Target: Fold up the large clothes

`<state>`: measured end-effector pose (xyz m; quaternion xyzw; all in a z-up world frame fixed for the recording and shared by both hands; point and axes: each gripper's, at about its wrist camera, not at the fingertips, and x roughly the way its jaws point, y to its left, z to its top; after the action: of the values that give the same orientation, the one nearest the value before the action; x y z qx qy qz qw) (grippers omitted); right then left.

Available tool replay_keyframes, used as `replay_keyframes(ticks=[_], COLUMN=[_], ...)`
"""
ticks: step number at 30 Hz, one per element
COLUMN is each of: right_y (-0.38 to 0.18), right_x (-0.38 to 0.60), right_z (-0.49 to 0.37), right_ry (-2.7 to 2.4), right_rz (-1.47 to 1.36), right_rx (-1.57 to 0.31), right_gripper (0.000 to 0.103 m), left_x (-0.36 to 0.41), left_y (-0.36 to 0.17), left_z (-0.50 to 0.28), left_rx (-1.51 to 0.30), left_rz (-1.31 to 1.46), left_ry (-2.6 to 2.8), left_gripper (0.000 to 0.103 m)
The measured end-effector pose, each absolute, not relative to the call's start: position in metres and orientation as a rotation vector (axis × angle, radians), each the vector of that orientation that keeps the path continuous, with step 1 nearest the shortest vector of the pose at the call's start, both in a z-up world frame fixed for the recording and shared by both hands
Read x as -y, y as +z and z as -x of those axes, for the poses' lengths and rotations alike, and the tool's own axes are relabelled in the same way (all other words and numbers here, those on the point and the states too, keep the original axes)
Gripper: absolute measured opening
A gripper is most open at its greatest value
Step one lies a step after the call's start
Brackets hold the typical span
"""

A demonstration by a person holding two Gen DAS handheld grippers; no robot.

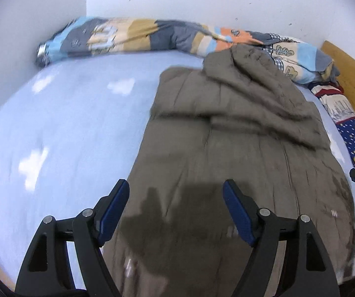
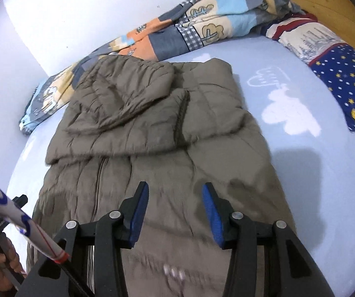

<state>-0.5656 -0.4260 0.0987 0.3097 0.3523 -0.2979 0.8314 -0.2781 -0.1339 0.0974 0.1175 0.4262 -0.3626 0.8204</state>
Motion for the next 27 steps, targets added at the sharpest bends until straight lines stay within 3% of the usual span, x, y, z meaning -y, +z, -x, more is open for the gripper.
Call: replay_keyframes(ticks=[9, 20, 27], right_y=[0.076, 0.038, 0.049], right_x=[0.396, 0.374, 0.379], right_z=[0.677, 0.701, 0.741], right_ry=[-0.703, -0.715, -0.778], right_rz=[-0.759, -0.795, -0.863], right_rx=[-0.738, -0.851, -0.733], right_gripper=[0.049, 0.049, 0.049], left_x=[0.029, 0.019, 0.0], left_y=[0.063, 0.021, 0.041], left_z=[0.291, 0.306, 0.319], left_rx=[-1.023, -1.16, -1.089], left_rz=[-0.176, -0.191, -0.131], left_ry=[-0.665, -0.655, -0.644], left_gripper=[0.077, 0.078, 0.078])
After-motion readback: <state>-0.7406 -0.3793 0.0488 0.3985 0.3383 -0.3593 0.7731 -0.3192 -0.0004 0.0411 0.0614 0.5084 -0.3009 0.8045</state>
